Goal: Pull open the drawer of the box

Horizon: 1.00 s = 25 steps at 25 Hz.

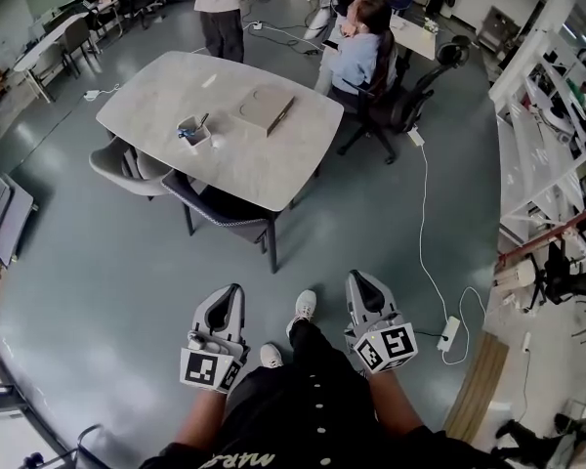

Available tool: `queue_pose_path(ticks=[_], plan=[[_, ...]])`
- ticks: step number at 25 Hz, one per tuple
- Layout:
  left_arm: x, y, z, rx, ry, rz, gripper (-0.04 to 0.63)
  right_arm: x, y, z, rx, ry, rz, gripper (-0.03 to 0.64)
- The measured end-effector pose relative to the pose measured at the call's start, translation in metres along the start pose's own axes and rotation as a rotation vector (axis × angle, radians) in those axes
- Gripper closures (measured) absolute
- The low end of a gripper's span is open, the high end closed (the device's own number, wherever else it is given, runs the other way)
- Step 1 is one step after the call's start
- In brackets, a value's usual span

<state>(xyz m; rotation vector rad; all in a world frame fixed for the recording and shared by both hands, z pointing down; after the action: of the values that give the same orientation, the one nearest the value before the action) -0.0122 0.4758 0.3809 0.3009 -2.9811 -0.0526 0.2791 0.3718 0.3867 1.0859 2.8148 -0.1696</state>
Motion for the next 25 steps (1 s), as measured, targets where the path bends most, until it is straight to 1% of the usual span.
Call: queue_pose_path(ticks=[3, 4, 7, 9, 19, 25], plan=[[0.004, -0.018, 0.001, -0.061, 0.010, -0.012, 0.578, -0.009, -0.013, -0.001, 0.002, -0.003, 0.000, 0.620], [0.006, -0.023, -0.002, -0.049, 0.010, -0.005, 0.578, -0.014, -0.019, -0.001, 0.002, -0.005, 0.003, 0.620], [0.013, -0.041, -0.010, 0.034, 0.009, 0.021, 0.578, -0.030, -0.040, 0.001, 0.000, -0.011, 0.010, 0.620], [0.018, -0.059, -0.011, 0.054, 0.006, 0.028, 0.578, -0.042, -0.057, 0.003, -0.002, -0.014, 0.012, 0.620], [0.051, -0.175, -0.008, 0.048, -0.013, 0.090, 0.578, -0.119, -0.155, 0.024, -0.012, -0.022, 0.039, 0.620], [0.057, -0.221, -0.008, 0.040, -0.017, 0.132, 0.578, -0.156, -0.198, 0.027, -0.003, -0.033, 0.086, 0.620]])
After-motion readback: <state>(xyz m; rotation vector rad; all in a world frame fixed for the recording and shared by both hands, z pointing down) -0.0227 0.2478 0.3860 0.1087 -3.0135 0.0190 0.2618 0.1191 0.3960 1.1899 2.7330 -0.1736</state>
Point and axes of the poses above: the fingertips, and each gripper's own axes: y backward along the fingers, x to its left, z out of its top, the point moved 9 cm from there along y, backward along the fingers, and after that the axes turned 1 degree about -y, right-handed, at the moved point
